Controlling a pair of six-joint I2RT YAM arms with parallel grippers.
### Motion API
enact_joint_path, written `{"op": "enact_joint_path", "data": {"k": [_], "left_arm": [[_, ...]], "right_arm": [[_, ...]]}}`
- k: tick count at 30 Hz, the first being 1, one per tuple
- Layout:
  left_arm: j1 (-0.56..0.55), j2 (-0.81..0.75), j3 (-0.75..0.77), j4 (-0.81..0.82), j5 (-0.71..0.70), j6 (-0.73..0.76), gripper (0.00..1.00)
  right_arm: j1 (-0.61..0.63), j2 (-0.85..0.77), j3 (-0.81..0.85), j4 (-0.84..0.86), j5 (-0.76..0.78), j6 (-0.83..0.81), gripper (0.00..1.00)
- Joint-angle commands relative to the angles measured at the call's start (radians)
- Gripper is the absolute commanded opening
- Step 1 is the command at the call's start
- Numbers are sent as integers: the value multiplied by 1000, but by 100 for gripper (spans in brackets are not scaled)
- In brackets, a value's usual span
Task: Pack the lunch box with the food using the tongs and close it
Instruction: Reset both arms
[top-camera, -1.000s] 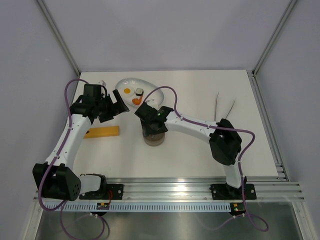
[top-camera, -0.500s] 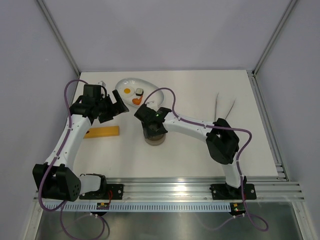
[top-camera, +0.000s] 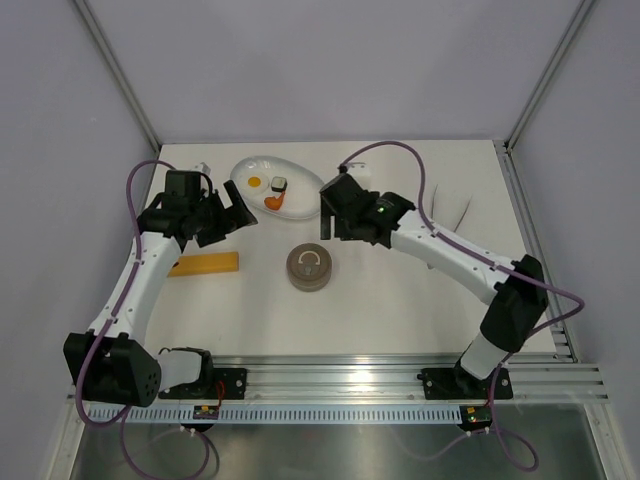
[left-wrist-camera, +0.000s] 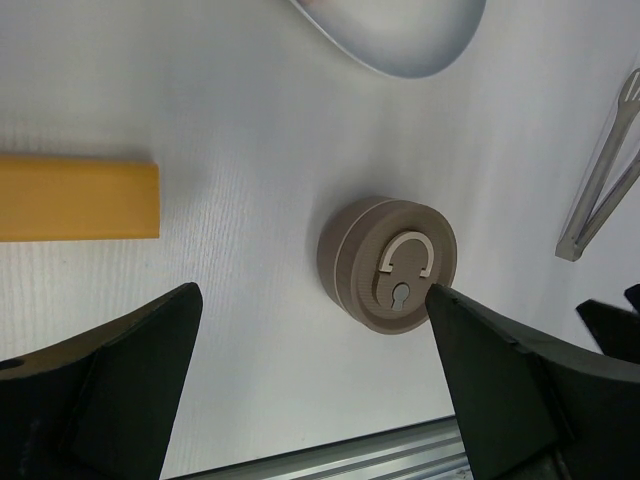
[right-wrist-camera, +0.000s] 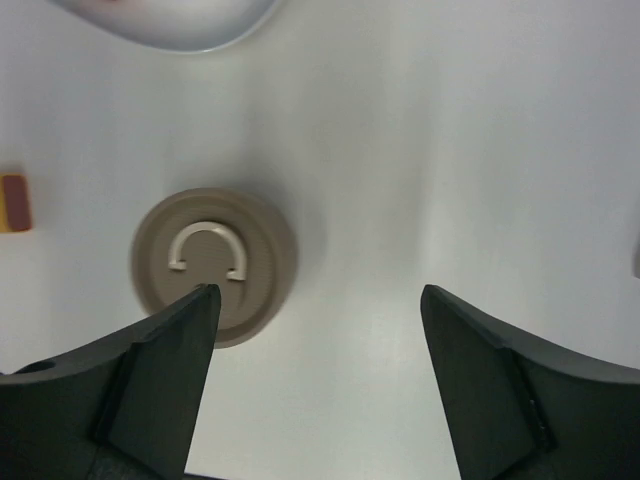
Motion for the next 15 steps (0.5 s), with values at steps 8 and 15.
{"op": "enact_joint_path", "data": {"k": [8, 15], "left_arm": [[5, -65, -73, 65, 22, -13, 99], [7, -78, -155, 94, 25, -24, 99]], "right_arm": [[-200, -299, -369, 2, 44, 113, 99], [-203, -423, -536, 19, 25, 165, 100]]}}
